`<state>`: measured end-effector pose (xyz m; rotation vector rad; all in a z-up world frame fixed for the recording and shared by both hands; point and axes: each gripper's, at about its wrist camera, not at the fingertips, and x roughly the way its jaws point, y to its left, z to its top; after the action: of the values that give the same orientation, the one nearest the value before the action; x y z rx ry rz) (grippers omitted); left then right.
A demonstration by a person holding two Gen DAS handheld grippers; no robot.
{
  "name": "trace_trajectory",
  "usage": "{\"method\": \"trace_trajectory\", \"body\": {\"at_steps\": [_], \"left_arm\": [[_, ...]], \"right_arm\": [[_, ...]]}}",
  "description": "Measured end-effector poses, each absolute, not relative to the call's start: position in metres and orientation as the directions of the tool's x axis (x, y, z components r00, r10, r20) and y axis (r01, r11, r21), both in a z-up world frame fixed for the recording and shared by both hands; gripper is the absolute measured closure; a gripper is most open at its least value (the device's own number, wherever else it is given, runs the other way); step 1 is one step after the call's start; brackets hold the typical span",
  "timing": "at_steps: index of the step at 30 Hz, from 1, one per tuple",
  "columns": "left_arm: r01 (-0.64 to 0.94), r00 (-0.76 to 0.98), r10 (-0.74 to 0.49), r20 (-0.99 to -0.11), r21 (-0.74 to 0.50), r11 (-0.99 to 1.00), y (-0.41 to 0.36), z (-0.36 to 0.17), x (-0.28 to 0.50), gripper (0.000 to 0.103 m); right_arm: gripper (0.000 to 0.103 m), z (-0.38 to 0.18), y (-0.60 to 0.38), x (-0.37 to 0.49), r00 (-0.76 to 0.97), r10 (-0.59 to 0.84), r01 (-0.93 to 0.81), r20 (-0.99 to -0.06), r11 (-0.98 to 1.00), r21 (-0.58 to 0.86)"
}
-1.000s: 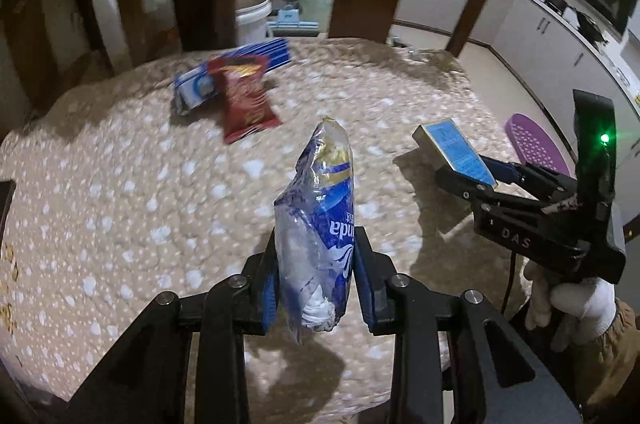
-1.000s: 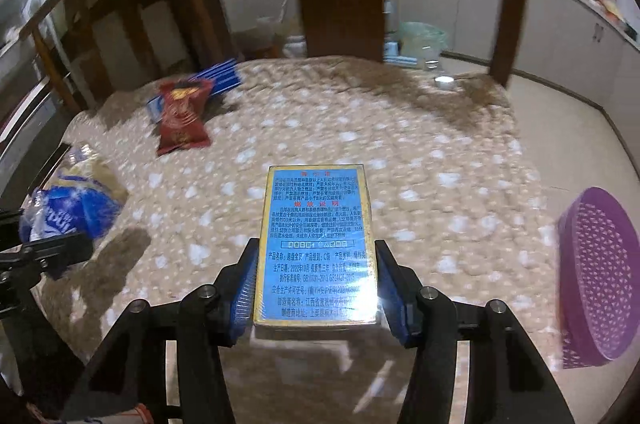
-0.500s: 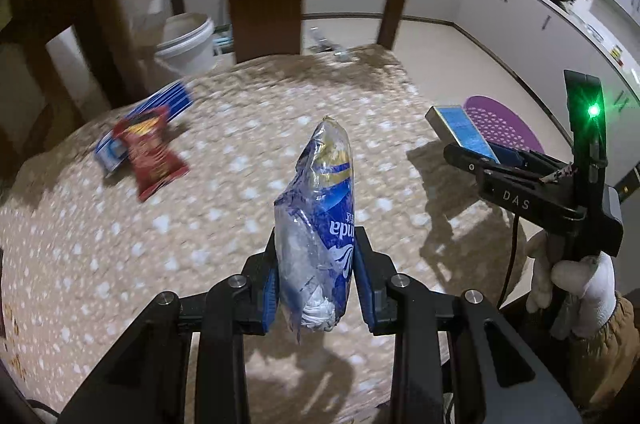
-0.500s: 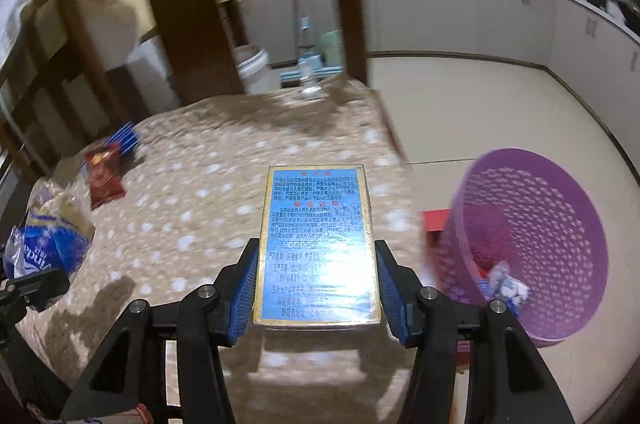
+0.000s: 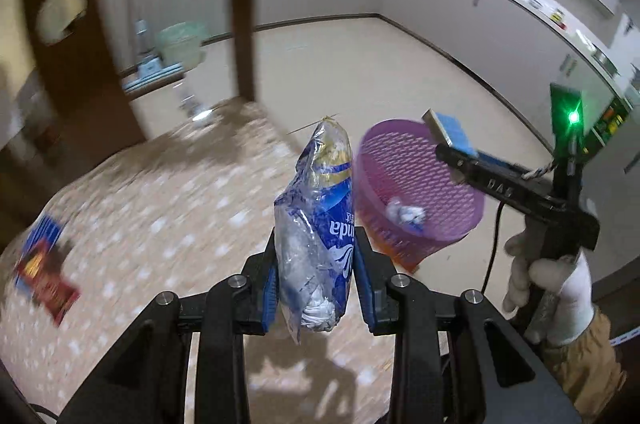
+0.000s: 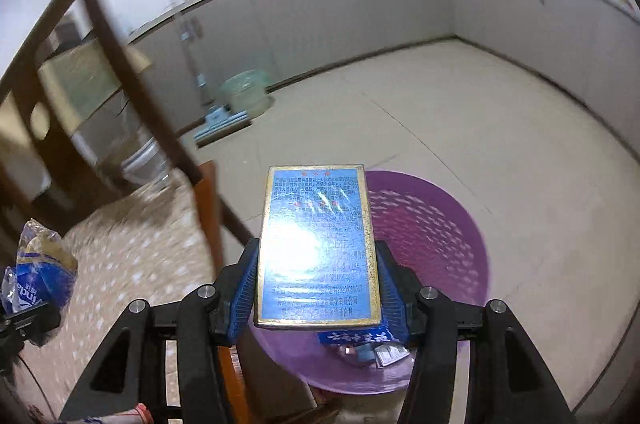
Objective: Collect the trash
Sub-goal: 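Carry the tissue bag and card box to the purple basket and release both, then move both open tools back over the remaining trash on the quilt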
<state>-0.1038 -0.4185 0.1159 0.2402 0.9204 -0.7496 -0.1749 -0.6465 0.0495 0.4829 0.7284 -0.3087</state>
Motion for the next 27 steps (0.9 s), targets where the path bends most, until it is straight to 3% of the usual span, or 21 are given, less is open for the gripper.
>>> {"method": "trace_trajectory", "body": {"at_steps": [12,14,16,18,27], "left_arm": [[0.737,0.229,-0.541,-0.810,-0.219,0.640,-0.533,0.087,-0.077,0.072],[0.744,0.220,-0.551,-0.805,-0.226,0.628,-0.544,0.085,-0.073,0.069],[0.752,0.222,-0.553,-0.803,-0.220,0.622,-0.549,0.084,-0.073,0.051],[0.754,0.239,-0.555,-0.797,-0.208,0.623,-0.551,0.085,-0.076,0.042],[0.751,0.272,-0.523,-0.808,-0.161,0.640,-0.507,0.080,-0.101,0.042]], "right_arm": [[0.044,0.032,-0.698,-0.190,0.696,-0.107,0.517,-0.710,0.761,0.391],[0.044,0.031,-0.699,-0.189,0.693,-0.107,0.521,-0.713,0.758,0.393],[0.043,0.029,-0.699,-0.189,0.688,-0.116,0.530,-0.716,0.755,0.387],[0.039,0.029,-0.698,-0.188,0.688,-0.119,0.533,-0.716,0.752,0.388],[0.037,0.037,-0.673,-0.173,0.691,-0.124,0.496,-0.712,0.798,0.342]]}}
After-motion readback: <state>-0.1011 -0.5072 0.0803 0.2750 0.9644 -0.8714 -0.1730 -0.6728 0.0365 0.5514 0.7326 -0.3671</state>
